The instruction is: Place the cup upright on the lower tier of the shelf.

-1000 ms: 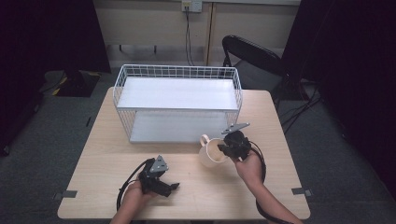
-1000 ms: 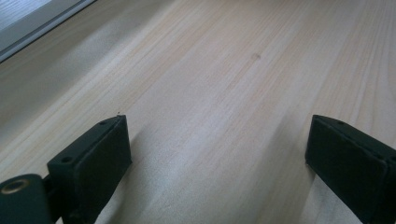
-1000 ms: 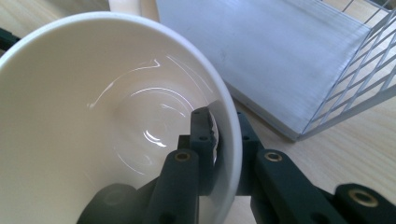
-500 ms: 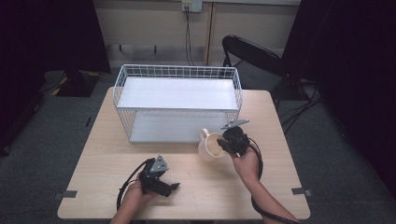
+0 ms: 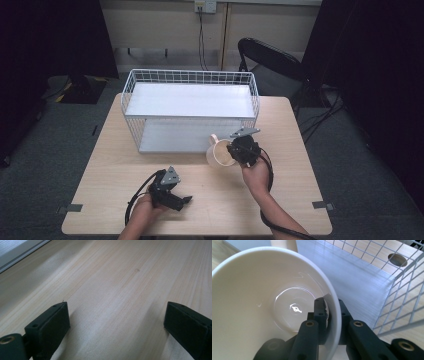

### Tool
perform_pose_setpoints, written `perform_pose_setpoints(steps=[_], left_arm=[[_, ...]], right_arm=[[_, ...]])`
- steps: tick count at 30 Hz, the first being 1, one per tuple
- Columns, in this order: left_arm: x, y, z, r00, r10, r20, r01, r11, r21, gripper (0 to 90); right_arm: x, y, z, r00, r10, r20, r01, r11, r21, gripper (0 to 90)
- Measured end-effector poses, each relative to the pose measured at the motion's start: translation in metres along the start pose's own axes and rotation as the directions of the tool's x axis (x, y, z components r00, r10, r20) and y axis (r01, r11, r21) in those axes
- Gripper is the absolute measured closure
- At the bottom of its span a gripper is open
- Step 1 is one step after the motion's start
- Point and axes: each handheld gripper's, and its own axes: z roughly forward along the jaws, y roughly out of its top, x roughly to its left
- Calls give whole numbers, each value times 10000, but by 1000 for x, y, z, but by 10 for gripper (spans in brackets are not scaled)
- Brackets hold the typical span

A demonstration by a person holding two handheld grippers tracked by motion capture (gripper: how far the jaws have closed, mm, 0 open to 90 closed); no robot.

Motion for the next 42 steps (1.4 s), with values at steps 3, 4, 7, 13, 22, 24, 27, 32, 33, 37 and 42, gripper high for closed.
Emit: perform_pose_setpoints(steps=[3,4,7,13,22,24,27,32,33,37,42], left_arm=[[0,0,0,10000,2,-2,-2,10000,2,59],[0,0,0,10000,-2,0,2,10000,-1,59],[0,0,0,10000,-2,0,2,10000,-3,59],[0,0,0,10000,-19,-17,19,10000,5,57],[0,0,0,10000,-28,-21,28,10000,13,55],[0,0,0,10000,-29,-20,30,10000,12,55],[0,0,0,10000,-33,-19,33,10000,9,55],[0,0,0,10000,-31,-19,32,10000,14,55],[0,0,0,10000,-36,-21,36,10000,11,55],[0,0,0,10000,-29,-20,29,10000,15,55],[0,0,0,10000,-31,-19,31,10000,13,55]], right_arm=[[3,2,2,10000,13,58,-12,9999,-125,839],[3,2,2,10000,17,63,-16,9999,-159,839],[5,4,4,9999,78,122,-75,9997,-225,839],[7,5,8,9994,101,322,-88,9992,-396,839],[10,8,17,9970,60,778,3,9967,-807,839],[11,9,19,9967,-4,817,71,9966,-823,839],[13,10,22,9962,0,867,73,9964,-840,839],[14,12,27,9951,-42,988,131,9959,-894,839],[14,12,28,9944,-42,1053,140,9955,-932,839],[13,14,29,9930,-67,1178,187,9947,-1014,839],[14,14,32,9892,-60,1463,222,9938,-1089,839]])
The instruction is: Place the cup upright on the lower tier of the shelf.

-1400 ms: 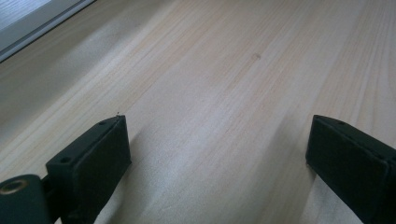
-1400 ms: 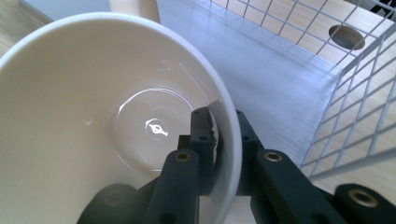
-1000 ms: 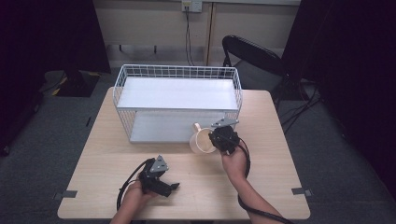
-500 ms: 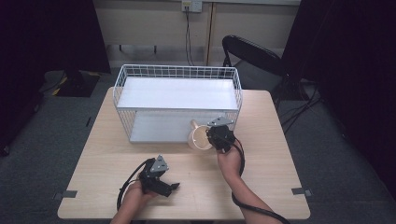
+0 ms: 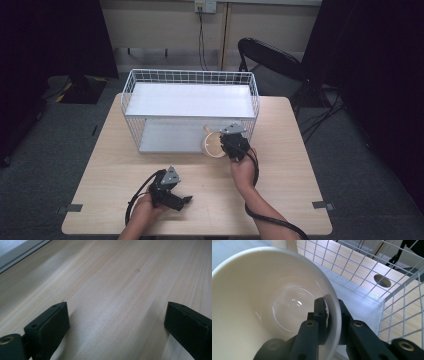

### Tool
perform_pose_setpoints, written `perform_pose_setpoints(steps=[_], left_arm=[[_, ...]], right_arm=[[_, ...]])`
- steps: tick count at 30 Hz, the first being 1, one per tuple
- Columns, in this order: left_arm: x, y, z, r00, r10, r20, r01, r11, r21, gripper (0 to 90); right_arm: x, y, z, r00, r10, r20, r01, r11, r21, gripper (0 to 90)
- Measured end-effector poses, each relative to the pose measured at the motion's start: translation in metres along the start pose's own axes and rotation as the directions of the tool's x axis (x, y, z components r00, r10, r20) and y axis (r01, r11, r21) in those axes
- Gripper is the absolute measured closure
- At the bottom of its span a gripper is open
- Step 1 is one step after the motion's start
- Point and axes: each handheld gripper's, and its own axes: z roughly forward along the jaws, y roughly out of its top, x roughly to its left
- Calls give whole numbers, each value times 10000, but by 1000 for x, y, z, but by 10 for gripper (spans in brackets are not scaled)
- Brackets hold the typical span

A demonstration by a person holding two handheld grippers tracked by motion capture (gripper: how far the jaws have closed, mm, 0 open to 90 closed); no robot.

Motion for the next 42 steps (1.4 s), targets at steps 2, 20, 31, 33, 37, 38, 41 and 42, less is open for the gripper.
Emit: perform_pose_setpoints(steps=[2,20,31,33,37,38,41,42], left_arm=[[0,0,0,10000,-2,1,2,10000,-1,55],[0,0,0,10000,3,1,-3,10000,-2,55],[0,0,0,10000,-1,-1,1,10000,-2,55],[0,0,0,10000,-1,-1,1,10000,-2,55],[0,0,0,10000,-4,-1,4,10000,-4,55],[0,0,0,10000,-4,0,4,10000,-6,55],[0,0,0,10000,16,-16,-16,10000,6,54],[0,0,0,10000,-3,-13,3,10000,4,53]], right_arm=[[0,0,1,9999,1,115,0,10000,-72,839],[4,-4,13,9966,-183,801,212,9992,-352,838],[0,-6,14,9973,175,718,-155,9994,-294,830],[0,-7,14,9969,263,748,-241,9993,-298,827],[-1,-7,15,9969,424,669,-407,9988,-276,789],[-1,-7,15,9966,449,693,-430,9987,-283,780],[1,-5,14,9968,488,638,-468,9983,-338,742],[1,-4,14,9969,455,639,-437,9986,-296,743]])
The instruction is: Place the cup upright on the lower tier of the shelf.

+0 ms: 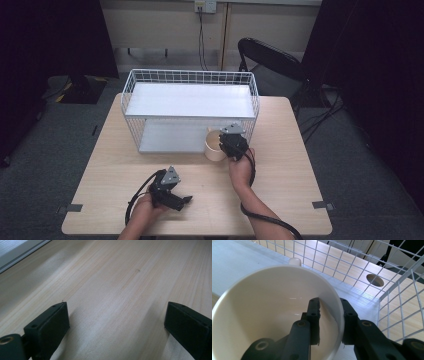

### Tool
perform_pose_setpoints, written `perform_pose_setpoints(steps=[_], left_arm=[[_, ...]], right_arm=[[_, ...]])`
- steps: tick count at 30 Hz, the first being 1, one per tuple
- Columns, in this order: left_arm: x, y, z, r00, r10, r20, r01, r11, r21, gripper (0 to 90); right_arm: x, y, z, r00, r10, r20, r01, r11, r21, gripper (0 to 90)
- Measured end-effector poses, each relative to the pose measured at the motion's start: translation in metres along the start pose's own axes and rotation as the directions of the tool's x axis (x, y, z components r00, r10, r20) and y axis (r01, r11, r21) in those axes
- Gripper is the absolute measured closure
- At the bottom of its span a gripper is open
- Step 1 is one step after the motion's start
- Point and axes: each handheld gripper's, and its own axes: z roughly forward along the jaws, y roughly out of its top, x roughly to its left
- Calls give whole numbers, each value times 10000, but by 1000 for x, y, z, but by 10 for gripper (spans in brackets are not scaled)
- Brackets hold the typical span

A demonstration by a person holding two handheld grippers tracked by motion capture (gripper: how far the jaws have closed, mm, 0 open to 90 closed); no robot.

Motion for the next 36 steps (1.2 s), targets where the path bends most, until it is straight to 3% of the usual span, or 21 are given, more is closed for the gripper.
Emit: perform_pose_setpoints(steps=[6,9,13,16,23,36], left_arm=[[0,0,0,10000,23,-6,-23,10000,6,53],[0,0,0,10000,18,-9,-18,10000,6,53],[0,0,0,10000,1,-1,-1,10000,4,53],[0,0,0,10000,-3,-3,3,10000,7,53],[0,0,0,10000,0,3,0,10000,3,53],[0,0,0,10000,7,-12,-7,10000,-2,53]], right_arm=[[-1,2,0,10000,-11,-97,12,9999,152,757],[-4,3,-3,9999,92,-146,-92,10000,0,819],[-2,7,-4,9998,-211,15,211,9998,-57,823],[-2,6,-3,10000,-15,6,16,10000,-76,822],[-4,7,-1,9999,125,56,-124,9999,-114,809],[-13,12,-5,9985,528,152,-523,9981,-322,702]])
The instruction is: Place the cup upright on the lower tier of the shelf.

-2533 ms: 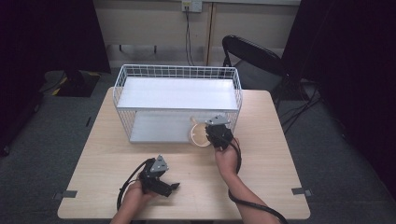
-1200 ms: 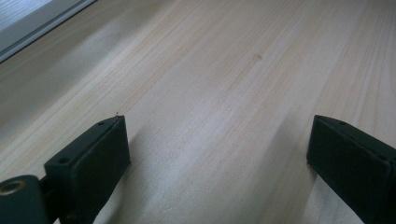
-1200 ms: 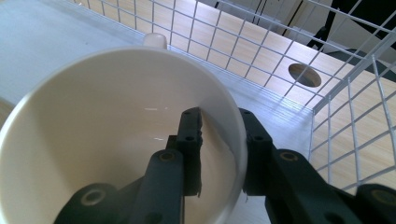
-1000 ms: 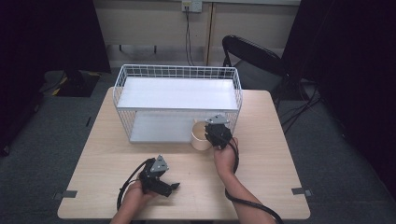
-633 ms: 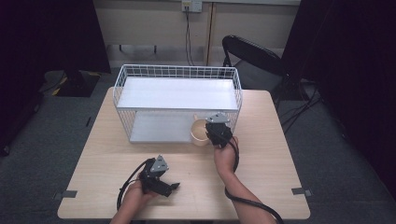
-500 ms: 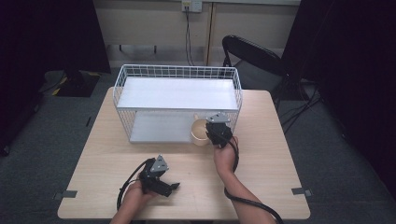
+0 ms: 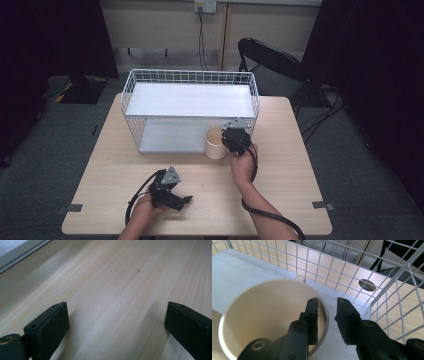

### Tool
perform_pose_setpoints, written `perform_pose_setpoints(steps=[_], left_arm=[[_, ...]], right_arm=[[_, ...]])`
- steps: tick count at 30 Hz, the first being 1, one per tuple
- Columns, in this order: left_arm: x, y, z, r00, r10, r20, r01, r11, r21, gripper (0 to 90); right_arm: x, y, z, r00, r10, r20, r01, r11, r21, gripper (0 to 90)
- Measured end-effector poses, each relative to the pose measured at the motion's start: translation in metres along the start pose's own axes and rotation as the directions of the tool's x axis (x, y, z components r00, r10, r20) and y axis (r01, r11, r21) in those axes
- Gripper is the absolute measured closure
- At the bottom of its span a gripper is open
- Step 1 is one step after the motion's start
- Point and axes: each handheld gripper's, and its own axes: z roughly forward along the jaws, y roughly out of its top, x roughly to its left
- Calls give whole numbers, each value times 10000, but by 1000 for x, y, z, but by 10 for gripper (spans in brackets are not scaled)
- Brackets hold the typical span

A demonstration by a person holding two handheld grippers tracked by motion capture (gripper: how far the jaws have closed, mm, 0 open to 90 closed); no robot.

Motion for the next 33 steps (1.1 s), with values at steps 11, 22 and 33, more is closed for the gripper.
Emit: perform_pose_setpoints(steps=[11,22,33], left_arm=[[0,0,0,10000,-23,2,23,10000,-12,53],[0,0,0,10000,-25,1,25,10000,-17,53],[0,0,0,10000,-33,0,33,10000,-9,53]], right_arm=[[-7,5,-11,9958,463,-790,-460,9989,49,478],[-11,4,-35,9755,838,-2035,-874,9961,-85,317],[-10,-9,-43,9684,736,-2382,-688,9972,285,264]])
